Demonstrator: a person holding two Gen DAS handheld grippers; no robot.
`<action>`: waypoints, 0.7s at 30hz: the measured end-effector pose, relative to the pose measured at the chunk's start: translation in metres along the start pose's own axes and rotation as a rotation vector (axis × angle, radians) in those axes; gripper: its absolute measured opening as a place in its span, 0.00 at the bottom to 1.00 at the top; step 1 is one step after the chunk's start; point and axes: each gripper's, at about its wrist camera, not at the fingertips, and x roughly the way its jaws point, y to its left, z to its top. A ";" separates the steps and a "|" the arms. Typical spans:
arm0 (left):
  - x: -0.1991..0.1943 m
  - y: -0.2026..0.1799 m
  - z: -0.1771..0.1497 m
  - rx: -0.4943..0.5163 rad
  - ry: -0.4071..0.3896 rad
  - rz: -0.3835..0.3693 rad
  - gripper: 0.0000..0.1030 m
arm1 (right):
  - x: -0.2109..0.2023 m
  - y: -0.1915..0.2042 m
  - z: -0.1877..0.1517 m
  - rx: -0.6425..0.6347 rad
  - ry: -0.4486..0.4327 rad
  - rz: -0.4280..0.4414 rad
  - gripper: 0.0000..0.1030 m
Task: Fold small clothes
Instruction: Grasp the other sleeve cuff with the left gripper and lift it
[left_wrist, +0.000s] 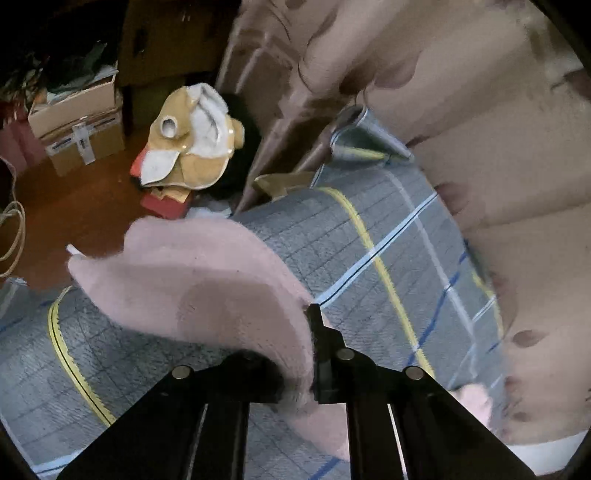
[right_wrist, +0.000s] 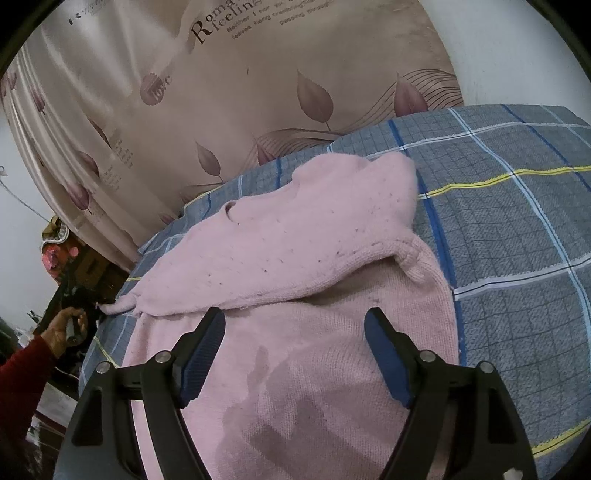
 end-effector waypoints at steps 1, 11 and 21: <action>-0.008 -0.005 -0.002 0.022 -0.045 -0.044 0.10 | -0.001 -0.001 0.000 0.004 -0.003 0.005 0.73; -0.150 -0.225 -0.124 0.704 -0.260 -0.812 0.09 | -0.003 -0.007 0.001 0.038 -0.020 0.021 0.74; -0.082 -0.337 -0.290 1.022 0.025 -1.012 0.11 | -0.016 -0.002 0.012 0.128 -0.084 0.238 0.89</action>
